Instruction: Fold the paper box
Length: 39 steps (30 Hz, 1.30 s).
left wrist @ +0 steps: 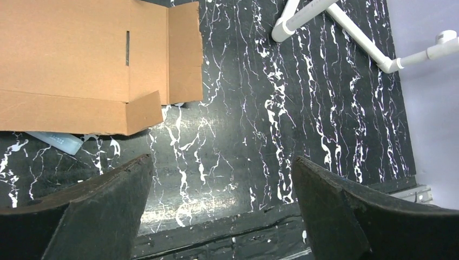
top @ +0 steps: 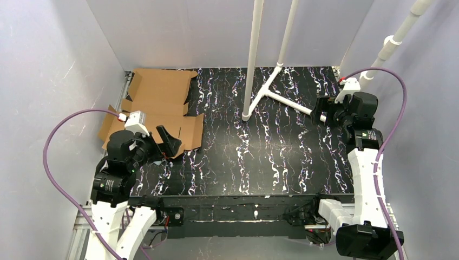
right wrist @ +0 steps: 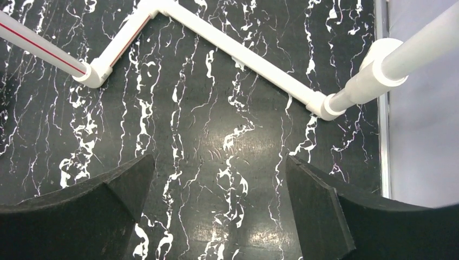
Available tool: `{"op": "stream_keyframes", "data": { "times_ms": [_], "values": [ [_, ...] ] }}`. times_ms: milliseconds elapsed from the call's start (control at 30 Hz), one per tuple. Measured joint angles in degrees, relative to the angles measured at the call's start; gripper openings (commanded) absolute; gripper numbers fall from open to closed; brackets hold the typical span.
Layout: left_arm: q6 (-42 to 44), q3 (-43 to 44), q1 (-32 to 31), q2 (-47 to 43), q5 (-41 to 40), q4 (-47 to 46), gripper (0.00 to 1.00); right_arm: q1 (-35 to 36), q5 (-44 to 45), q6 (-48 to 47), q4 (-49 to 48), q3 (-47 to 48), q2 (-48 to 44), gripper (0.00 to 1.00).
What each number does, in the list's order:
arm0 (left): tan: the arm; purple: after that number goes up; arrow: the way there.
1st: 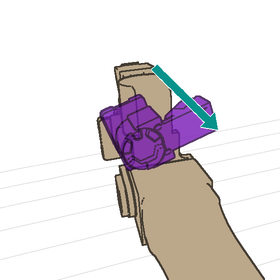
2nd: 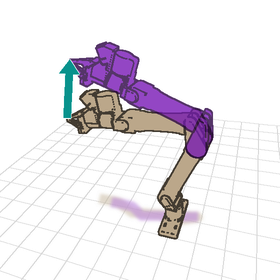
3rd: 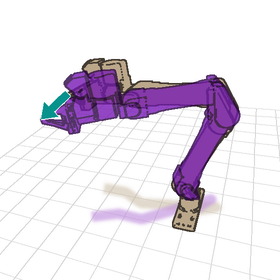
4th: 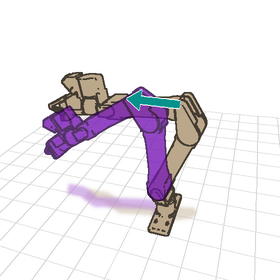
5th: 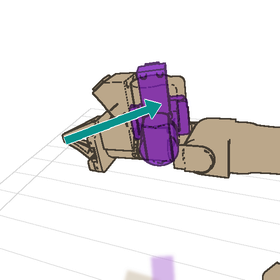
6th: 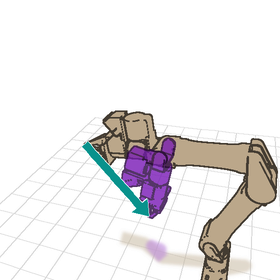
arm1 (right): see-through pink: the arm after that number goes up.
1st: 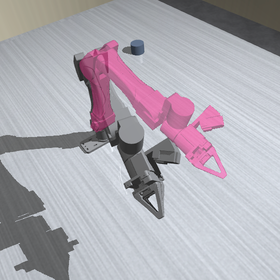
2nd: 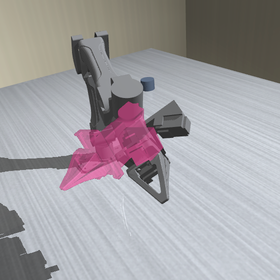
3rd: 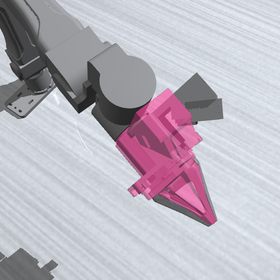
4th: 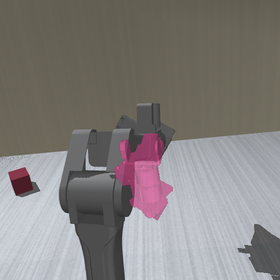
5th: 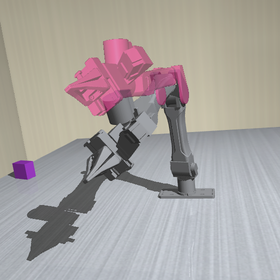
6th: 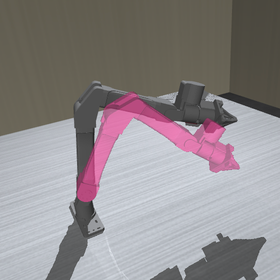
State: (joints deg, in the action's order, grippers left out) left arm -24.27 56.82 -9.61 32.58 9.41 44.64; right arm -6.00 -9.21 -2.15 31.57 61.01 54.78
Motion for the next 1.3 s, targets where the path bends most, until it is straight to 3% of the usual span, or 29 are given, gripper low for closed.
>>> {"op": "stream_keyframes", "data": {
  "times_ms": [267, 500, 733, 900, 1300],
  "values": [
    [0.35, -0.39, 0.00, 1.92, 1.99, -0.42, 0.99, 0.00, -1.66, 1.01, -2.78, -0.96, -0.52, 1.00],
    [2.73, -1.75, 0.00, 4.02, 2.71, -0.46, 0.99, 0.00, -6.91, 1.81, -6.40, -7.61, -0.52, 1.00],
    [6.21, -2.38, -0.98, 13.00, 2.86, -0.35, 0.99, 0.00, -22.64, -5.38, -13.51, -18.73, -0.70, 1.00],
    [11.43, -0.20, -6.80, 21.07, -5.97, 1.90, 0.99, 0.02, -34.05, -10.03, -15.43, -25.46, -0.70, 1.00],
    [18.60, 5.60, -17.64, 39.15, -20.41, 0.59, 0.99, 0.02, -38.49, -17.77, -15.17, -25.49, -0.70, 1.00]
  ]
}}
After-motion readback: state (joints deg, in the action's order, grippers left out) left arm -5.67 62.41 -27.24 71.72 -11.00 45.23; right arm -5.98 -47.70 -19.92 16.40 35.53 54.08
